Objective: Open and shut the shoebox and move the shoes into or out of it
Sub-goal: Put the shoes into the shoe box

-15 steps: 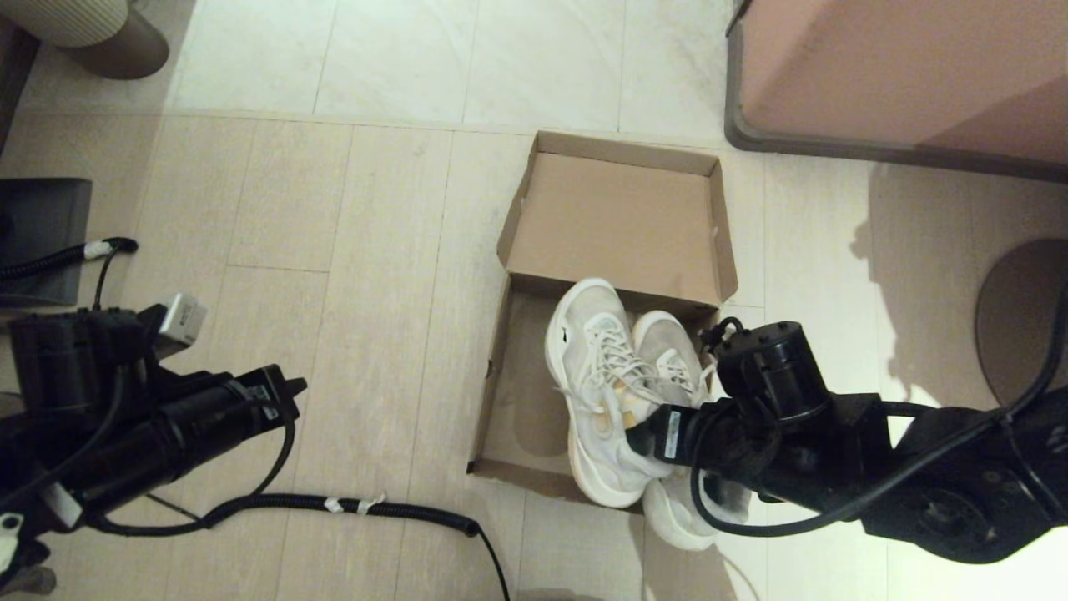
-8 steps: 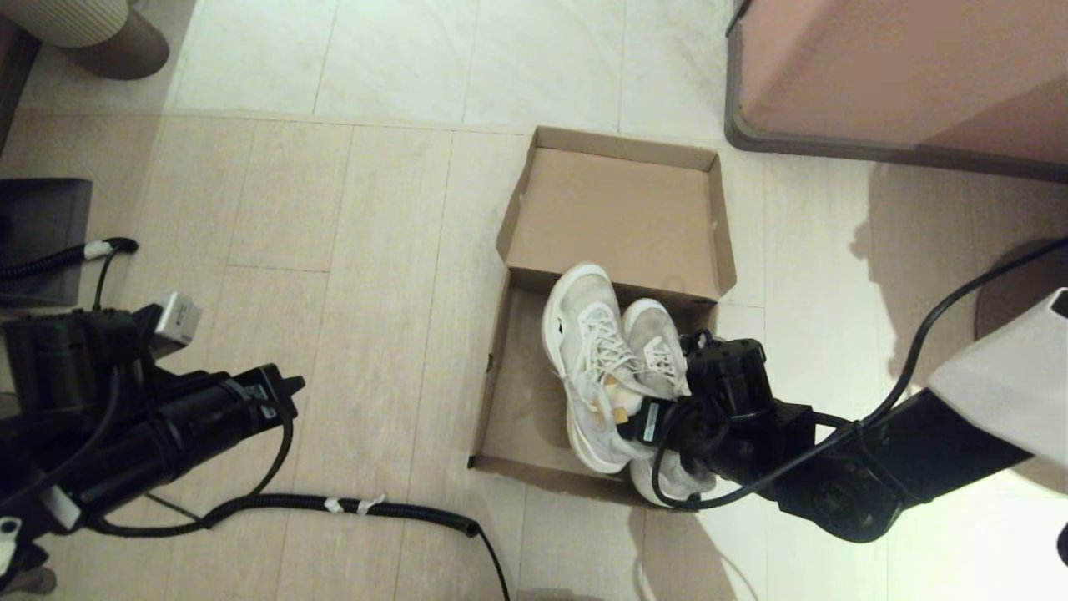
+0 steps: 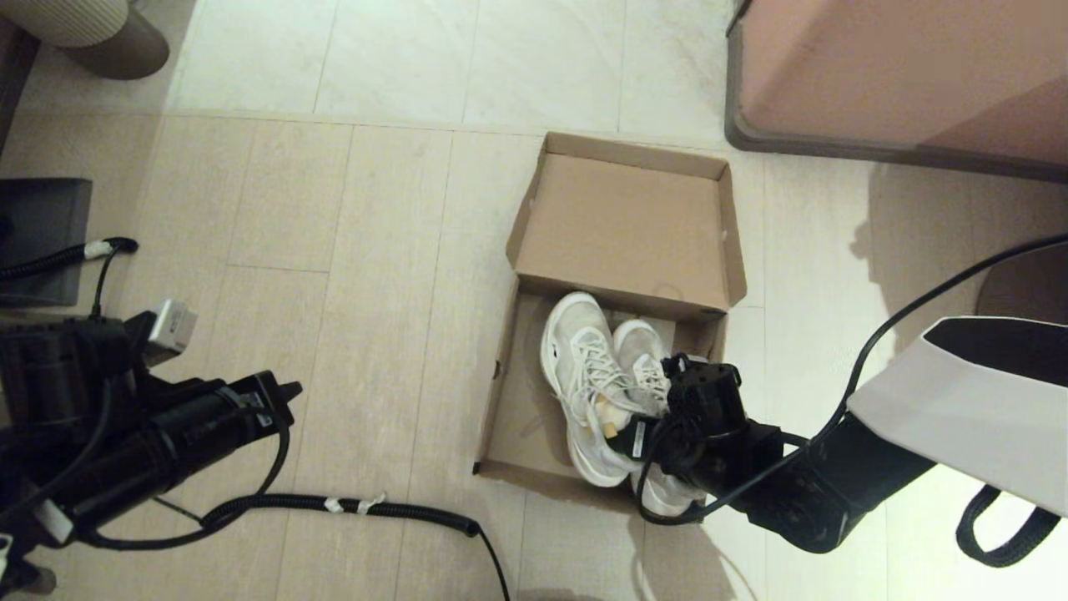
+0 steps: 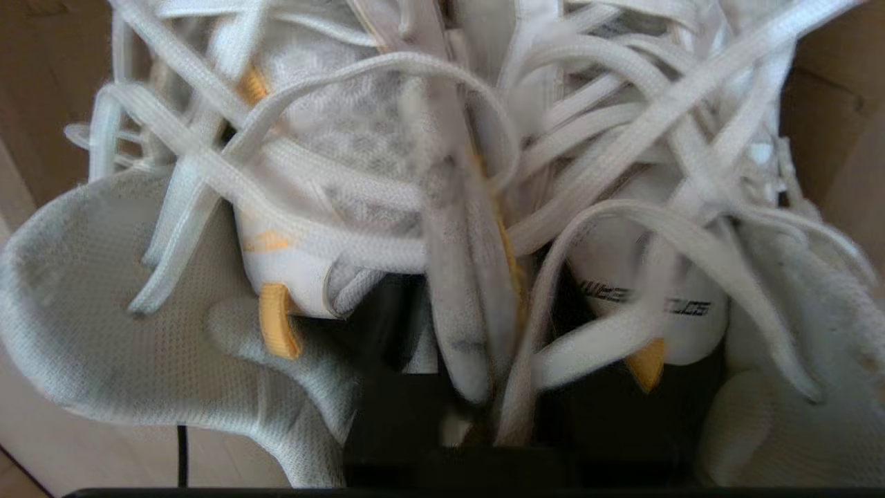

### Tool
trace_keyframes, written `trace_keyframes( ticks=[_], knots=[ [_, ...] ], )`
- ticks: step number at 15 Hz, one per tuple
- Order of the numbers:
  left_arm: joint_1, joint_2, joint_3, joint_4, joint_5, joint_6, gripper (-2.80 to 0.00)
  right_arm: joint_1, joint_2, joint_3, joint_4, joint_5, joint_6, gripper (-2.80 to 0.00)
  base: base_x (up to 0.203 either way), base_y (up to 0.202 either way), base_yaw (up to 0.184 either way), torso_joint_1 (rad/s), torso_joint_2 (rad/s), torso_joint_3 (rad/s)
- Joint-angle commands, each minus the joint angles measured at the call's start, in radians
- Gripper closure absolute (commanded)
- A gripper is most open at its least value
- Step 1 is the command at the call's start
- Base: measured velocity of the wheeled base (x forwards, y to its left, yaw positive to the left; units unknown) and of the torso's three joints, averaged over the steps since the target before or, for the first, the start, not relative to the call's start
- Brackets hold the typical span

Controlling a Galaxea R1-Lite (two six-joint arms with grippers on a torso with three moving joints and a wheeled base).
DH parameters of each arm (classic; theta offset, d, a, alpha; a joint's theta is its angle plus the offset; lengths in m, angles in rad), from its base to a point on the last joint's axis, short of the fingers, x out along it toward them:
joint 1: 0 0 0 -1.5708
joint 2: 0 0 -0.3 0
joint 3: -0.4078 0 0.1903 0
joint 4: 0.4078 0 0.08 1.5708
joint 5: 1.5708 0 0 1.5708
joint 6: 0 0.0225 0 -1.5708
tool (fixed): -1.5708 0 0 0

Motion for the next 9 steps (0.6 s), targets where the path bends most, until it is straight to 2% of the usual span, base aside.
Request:
trace_keyframes(
  ticks=[1,4,7,9],
  knots=[
    [-0.002,-0.003,0.001,-0.004,0.000,-0.002,0.00,0.000,0.010,0.001,-0.003,-0.001,-0.006,-2.80,0.000,0.000,0.000,0.000,0.00,0.000],
    [-0.012,-0.002,-0.001,-0.004,0.003,0.000,0.00,-0.006,-0.024,0.020,-0.004,-0.001,-0.042,-2.80,0.000,0.000,0.000,0.000,0.00,0.000],
    [-0.025,-0.003,-0.010,-0.004,0.061,-0.002,0.00,-0.007,-0.114,0.068,-0.004,0.003,-0.052,-2.80,0.000,0.000,0.000,0.000,0.00,0.000],
    [-0.025,-0.010,-0.030,-0.003,0.066,0.000,0.00,-0.009,-0.207,0.118,-0.003,0.003,-0.053,-2.80,0.000,0.000,0.000,0.000,0.00,0.000]
  ],
)
